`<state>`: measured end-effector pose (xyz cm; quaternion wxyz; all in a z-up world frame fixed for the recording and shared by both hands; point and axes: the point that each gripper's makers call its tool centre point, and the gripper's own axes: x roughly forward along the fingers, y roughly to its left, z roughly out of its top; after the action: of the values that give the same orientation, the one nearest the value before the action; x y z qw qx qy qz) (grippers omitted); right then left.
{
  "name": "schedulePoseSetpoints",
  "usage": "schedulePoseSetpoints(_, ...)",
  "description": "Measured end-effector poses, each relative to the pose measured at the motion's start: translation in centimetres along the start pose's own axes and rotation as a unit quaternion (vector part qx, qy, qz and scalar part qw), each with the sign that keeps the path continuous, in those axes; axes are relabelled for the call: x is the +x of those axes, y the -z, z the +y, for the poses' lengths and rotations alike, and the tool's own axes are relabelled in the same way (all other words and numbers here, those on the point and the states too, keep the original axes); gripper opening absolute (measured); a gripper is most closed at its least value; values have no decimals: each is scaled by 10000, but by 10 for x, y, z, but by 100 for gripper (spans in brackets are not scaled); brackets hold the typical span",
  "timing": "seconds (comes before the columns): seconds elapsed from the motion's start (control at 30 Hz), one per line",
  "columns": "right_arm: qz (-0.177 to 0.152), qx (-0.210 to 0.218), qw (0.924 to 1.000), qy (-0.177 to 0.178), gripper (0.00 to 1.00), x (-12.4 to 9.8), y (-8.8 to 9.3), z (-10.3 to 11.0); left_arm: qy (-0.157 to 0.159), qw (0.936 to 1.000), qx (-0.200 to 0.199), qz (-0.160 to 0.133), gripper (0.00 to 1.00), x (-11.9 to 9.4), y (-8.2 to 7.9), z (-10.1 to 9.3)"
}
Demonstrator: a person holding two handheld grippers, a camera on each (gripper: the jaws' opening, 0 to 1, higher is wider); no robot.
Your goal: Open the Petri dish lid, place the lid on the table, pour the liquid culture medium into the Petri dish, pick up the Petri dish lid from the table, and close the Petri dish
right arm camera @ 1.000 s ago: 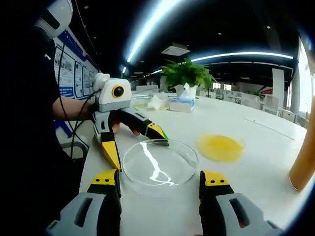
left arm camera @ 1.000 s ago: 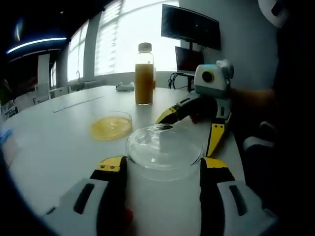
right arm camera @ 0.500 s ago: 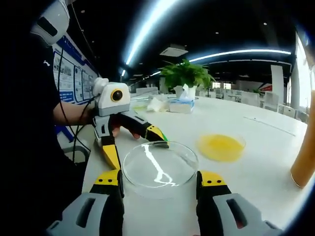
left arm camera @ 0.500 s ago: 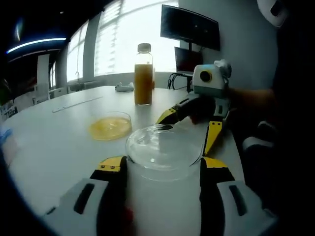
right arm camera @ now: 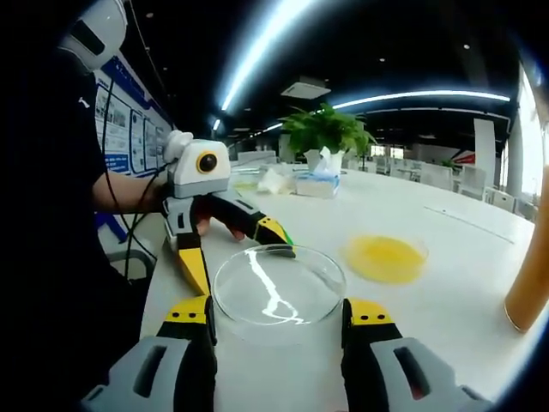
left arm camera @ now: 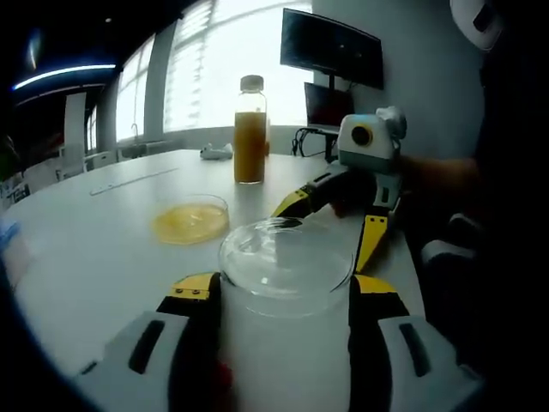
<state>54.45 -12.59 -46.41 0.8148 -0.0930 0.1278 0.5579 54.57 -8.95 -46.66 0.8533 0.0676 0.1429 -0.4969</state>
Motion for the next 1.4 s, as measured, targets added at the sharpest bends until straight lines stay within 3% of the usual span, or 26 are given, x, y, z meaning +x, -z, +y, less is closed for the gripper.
schedulePoseSetpoints(1.0, -140, -65, 9999, -1, 52, -4, -9, 5, 33, 9998, 61, -184, 50, -6, -9, -4)
schedulePoseSetpoints(1.4, -126, -303, 9995, 5, 52, -6, -26, -12, -11, 9994, 252, -237, 50, 0, -27, 8)
